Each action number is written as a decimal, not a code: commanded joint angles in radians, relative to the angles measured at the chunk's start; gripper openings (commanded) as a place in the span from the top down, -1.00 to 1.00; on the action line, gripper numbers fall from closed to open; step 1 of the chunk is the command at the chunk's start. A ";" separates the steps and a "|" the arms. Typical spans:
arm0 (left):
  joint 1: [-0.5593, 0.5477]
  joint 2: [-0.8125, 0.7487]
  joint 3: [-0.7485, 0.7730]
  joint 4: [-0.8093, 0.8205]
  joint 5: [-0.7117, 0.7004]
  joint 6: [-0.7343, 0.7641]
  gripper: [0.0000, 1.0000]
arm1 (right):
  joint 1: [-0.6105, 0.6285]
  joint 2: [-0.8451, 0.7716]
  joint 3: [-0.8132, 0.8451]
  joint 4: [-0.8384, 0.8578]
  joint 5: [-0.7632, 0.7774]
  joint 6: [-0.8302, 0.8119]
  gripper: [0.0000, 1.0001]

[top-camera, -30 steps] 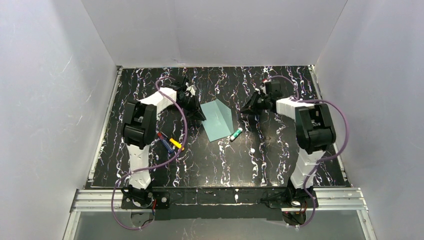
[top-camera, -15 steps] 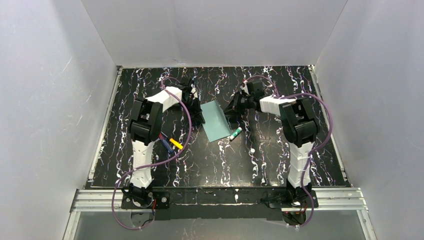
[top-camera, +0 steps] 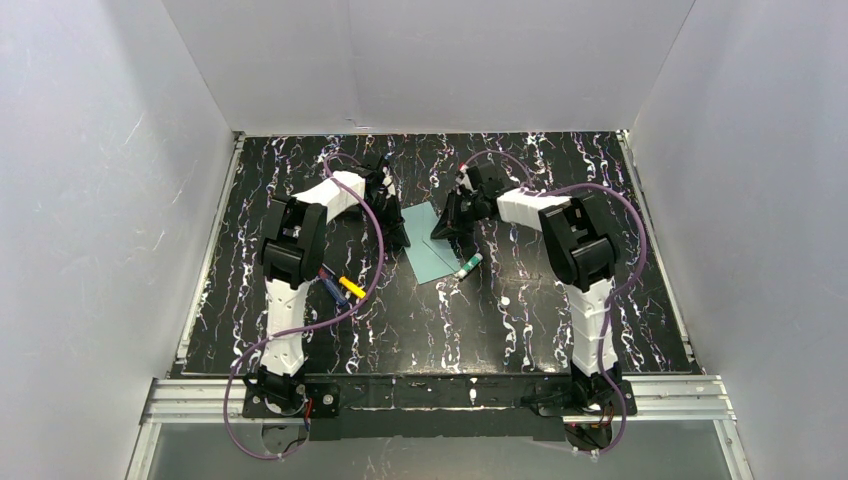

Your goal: Place the letter into the envelope and seal it

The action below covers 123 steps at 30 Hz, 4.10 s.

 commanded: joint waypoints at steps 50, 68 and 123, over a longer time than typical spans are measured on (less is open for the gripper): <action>0.058 0.043 -0.065 0.088 -0.146 -0.128 1.00 | 0.367 -0.078 -0.260 -0.359 0.595 -0.613 0.53; 0.060 0.056 -0.079 0.084 -0.167 -0.135 1.00 | 0.452 -0.162 -0.320 -0.328 0.579 -0.700 -0.12; -0.036 -0.240 -0.419 0.123 0.164 -0.067 1.00 | 0.361 -0.066 0.140 -0.356 0.553 -0.381 0.63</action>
